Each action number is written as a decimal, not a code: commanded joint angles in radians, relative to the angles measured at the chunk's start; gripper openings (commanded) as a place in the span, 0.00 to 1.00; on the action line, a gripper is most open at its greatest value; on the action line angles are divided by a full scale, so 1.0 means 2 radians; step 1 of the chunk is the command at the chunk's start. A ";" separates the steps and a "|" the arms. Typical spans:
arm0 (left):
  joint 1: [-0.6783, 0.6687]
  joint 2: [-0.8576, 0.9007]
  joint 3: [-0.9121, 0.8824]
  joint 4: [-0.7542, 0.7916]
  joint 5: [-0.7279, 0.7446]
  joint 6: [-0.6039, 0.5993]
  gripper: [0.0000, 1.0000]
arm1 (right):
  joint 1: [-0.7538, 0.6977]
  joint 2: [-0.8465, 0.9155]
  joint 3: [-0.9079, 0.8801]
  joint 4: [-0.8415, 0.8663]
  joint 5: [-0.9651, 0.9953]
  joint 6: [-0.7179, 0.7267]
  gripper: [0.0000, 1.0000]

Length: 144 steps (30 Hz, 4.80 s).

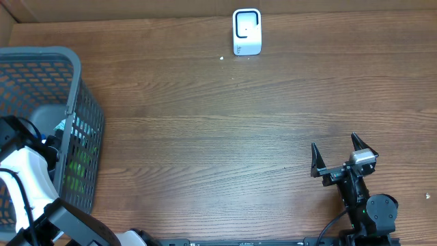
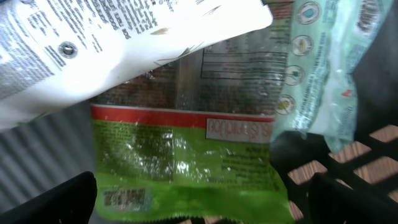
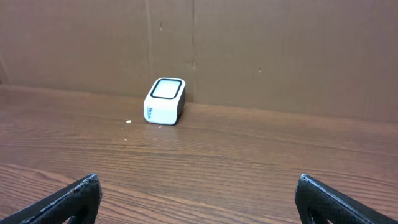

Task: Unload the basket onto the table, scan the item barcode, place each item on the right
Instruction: 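Move the left gripper over the basket and reach down inside, then grasp the green snack bag inside the basket with the left gripper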

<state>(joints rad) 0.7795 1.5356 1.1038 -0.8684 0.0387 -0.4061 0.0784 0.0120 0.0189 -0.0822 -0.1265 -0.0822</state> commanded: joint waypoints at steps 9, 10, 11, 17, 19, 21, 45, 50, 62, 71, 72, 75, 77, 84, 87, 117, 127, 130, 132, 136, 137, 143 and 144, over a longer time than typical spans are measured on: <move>-0.009 0.035 -0.014 0.022 0.010 -0.011 1.00 | -0.002 -0.004 -0.004 0.003 -0.001 0.000 1.00; -0.009 0.039 -0.014 0.022 0.009 -0.011 1.00 | -0.002 -0.004 -0.004 0.003 -0.001 0.000 1.00; -0.011 0.044 -0.014 0.023 0.006 -0.011 1.00 | -0.002 -0.004 -0.004 0.003 -0.001 0.000 1.00; -0.015 0.058 -0.014 0.016 0.002 -0.018 1.00 | -0.002 -0.004 -0.004 0.003 -0.001 0.000 1.00; -0.017 0.060 -0.014 0.017 0.001 -0.029 1.00 | -0.002 -0.005 -0.004 0.003 -0.001 0.000 1.00; -0.018 0.061 -0.014 0.019 0.001 -0.037 1.00 | -0.002 -0.004 -0.004 0.003 -0.001 0.000 1.00; -0.083 0.060 -0.014 0.004 -0.073 -0.048 1.00 | -0.002 -0.004 -0.004 0.003 -0.001 0.000 1.00; -0.083 0.061 -0.014 0.002 -0.072 -0.058 1.00 | -0.002 -0.004 -0.004 0.003 -0.001 0.000 1.00; -0.083 0.064 -0.028 0.036 -0.093 -0.063 1.00 | -0.002 -0.004 -0.004 0.003 -0.001 0.000 1.00; -0.082 0.064 -0.082 0.080 -0.115 -0.067 0.89 | -0.002 -0.005 -0.004 0.003 -0.001 0.000 1.00; -0.082 0.064 -0.087 0.084 -0.116 -0.067 0.88 | -0.002 -0.005 -0.004 0.003 -0.001 0.000 1.00; -0.082 0.064 -0.105 0.098 -0.121 -0.067 0.74 | -0.002 -0.004 -0.004 0.003 -0.001 0.000 1.00; -0.082 0.064 -0.112 0.106 -0.121 -0.067 0.44 | -0.002 -0.004 -0.004 0.003 -0.001 0.000 1.00; -0.082 0.062 -0.086 0.087 -0.116 -0.060 0.04 | -0.002 -0.005 -0.004 0.003 -0.001 0.000 1.00; -0.082 0.057 -0.040 0.044 -0.115 -0.057 0.04 | -0.002 -0.004 -0.004 0.003 -0.001 0.000 1.00; -0.129 -0.136 0.312 -0.137 -0.015 0.070 0.04 | -0.002 -0.004 -0.004 0.003 -0.001 0.000 1.00; -0.128 -0.069 0.282 -0.179 -0.050 0.018 0.59 | -0.002 -0.004 -0.004 0.003 -0.001 0.000 1.00; -0.128 -0.027 0.273 -0.179 -0.051 0.018 0.69 | -0.002 -0.004 -0.004 0.003 -0.001 0.000 1.00; -0.127 0.010 0.273 -0.177 -0.043 0.030 0.78 | -0.002 -0.004 -0.004 0.003 -0.001 0.000 1.00; -0.127 0.070 0.273 -0.181 -0.020 0.065 0.79 | -0.002 -0.005 -0.004 0.003 -0.001 0.000 1.00; -0.127 0.086 0.273 -0.183 -0.018 0.072 0.80 | -0.002 -0.005 -0.004 0.003 -0.001 0.000 1.00; -0.121 0.159 0.261 -0.185 -0.019 0.102 0.79 | -0.002 -0.005 -0.004 0.003 -0.001 0.000 1.00; -0.118 0.163 0.257 -0.183 -0.019 0.106 0.79 | -0.002 -0.005 -0.004 0.003 -0.001 0.000 1.00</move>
<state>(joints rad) 0.5262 1.8210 1.6413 -1.2366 -0.0139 -0.2565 0.0784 0.0120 0.0189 -0.0822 -0.1265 -0.0822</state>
